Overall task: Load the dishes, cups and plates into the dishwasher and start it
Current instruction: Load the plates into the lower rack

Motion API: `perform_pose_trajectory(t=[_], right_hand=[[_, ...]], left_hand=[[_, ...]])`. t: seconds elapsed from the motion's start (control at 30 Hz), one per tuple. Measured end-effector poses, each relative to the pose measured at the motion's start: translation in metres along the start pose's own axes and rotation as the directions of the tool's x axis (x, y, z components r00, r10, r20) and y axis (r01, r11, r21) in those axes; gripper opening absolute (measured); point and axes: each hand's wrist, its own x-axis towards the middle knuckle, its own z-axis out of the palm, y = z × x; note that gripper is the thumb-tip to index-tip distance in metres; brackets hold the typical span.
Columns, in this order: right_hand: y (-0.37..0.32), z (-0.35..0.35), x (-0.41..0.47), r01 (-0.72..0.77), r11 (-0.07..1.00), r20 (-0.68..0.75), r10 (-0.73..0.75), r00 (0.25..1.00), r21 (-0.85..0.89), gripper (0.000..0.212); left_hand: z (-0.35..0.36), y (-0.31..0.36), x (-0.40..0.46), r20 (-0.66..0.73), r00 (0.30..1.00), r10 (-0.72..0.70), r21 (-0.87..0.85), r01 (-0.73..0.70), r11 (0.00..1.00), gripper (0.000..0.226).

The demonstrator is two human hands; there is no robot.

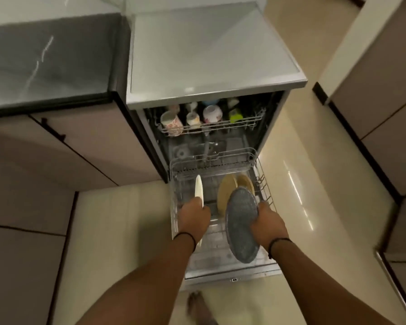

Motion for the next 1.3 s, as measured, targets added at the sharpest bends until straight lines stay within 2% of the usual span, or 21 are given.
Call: perform_pose_trajectory(t=[0.07, 0.13, 0.27, 0.43, 0.6, 0.77, 1.17, 1.3], right_hand=[[-0.008, 0.016, 0.034, 0.028, 1.000, -0.035, -0.029, 0.999, -0.003, 0.046], [-0.014, 0.027, 0.060, 0.029, 0.999, -0.077, -0.028, 0.997, 0.014, 0.049], [-0.010, 0.069, 0.121, 0.052, 0.998, -0.098, -0.048, 0.994, 0.037, 0.038], [-0.007, 0.117, 0.190, 0.101, 0.994, -0.050, -0.099, 0.994, 0.035, 0.026], [-0.002, 0.153, 0.236, 0.162, 0.987, -0.015, -0.162, 0.987, -0.011, 0.042], [0.008, 0.178, 0.274, 0.149, 0.984, -0.039, -0.146, 0.989, 0.093, 0.034], [0.013, 0.218, 0.296, 0.179, 0.981, -0.013, -0.178, 0.984, 0.074, 0.018], [0.018, 0.217, 0.293, 0.262, 0.960, -0.110, -0.251, 0.962, 0.101, 0.018]], left_hand=[[0.018, -0.009, 0.031, -0.051, 0.999, -0.016, -0.043, 0.014, 0.999, 0.017], [0.032, -0.016, 0.052, -0.092, 0.996, -0.007, -0.058, 0.002, 0.998, 0.018], [0.076, -0.036, 0.089, -0.142, 0.990, 0.001, -0.050, -0.009, 0.999, 0.022], [0.134, -0.066, 0.127, -0.217, 0.976, 0.000, -0.029, -0.007, 1.000, 0.024], [0.169, -0.086, 0.163, -0.198, 0.980, 0.029, 0.035, -0.023, 0.999, 0.020], [0.196, -0.102, 0.204, -0.228, 0.974, 0.017, -0.018, -0.021, 1.000, 0.030], [0.234, -0.117, 0.218, -0.237, 0.965, 0.111, 0.070, -0.097, 0.993, 0.010], [0.224, -0.123, 0.213, -0.294, 0.954, 0.067, -0.022, -0.077, 0.997, 0.023]])
